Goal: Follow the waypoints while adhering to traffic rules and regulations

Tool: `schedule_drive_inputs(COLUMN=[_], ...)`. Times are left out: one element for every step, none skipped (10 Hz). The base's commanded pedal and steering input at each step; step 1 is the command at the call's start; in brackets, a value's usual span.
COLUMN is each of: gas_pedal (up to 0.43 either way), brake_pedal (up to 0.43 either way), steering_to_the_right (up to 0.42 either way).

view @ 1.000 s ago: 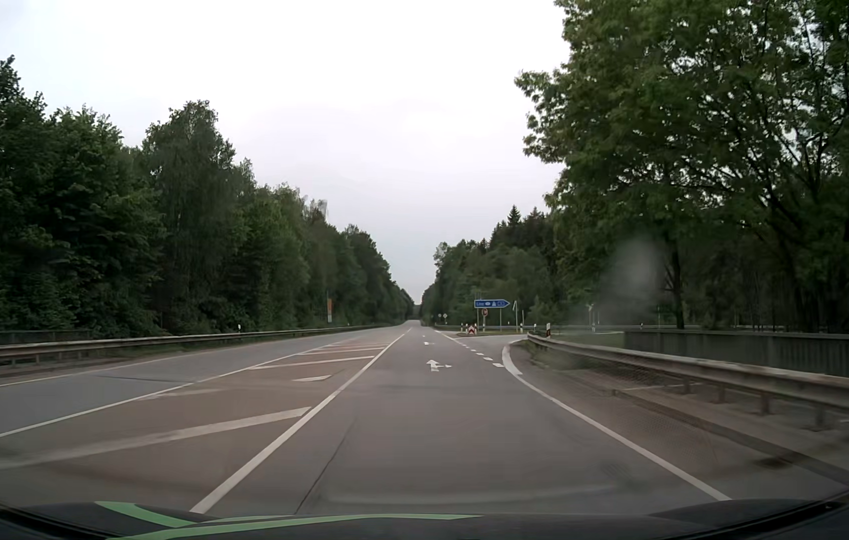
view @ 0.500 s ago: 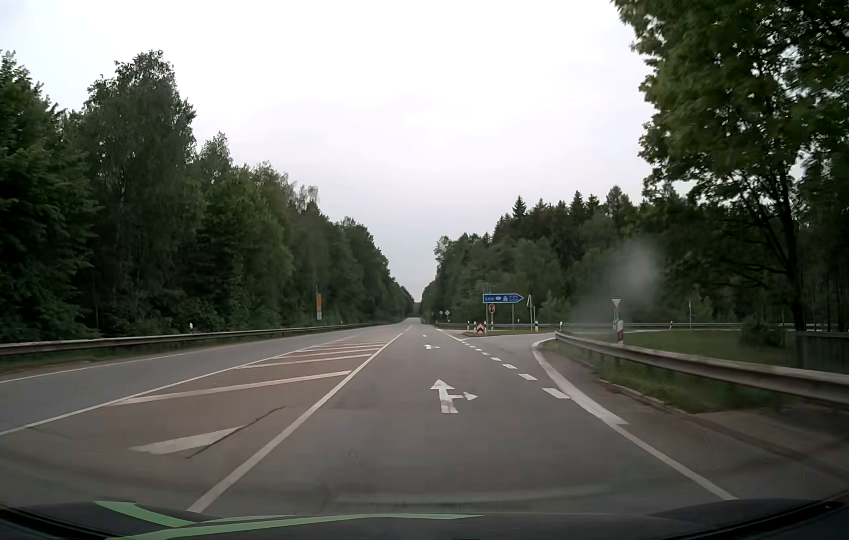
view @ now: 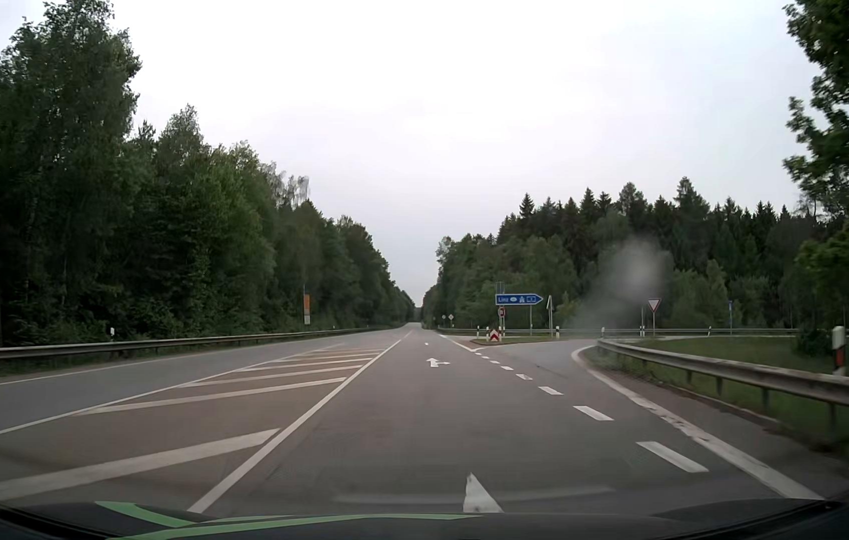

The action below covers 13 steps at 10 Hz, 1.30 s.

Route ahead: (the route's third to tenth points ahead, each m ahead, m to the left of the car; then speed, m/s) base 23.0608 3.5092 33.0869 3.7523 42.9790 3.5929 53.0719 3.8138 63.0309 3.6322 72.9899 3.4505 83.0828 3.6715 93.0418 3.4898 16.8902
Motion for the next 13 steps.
schedule_drive_inputs(gas_pedal=[0.059, 0.059, 0.059, 0.059, 0.059, 0.059, 0.059, 0.059, 0.067, 0.067, 0.067, 0.067, 0.067], brake_pedal=[0.000, 0.000, 0.000, 0.000, 0.000, 0.000, 0.000, 0.000, 0.000, 0.000, 0.000, 0.000, 0.000], steering_to_the_right=[-0.001, -0.001, -0.001, -0.001, -0.002, -0.002, -0.002, -0.002, -0.003, -0.003, -0.003, -0.003, -0.003])
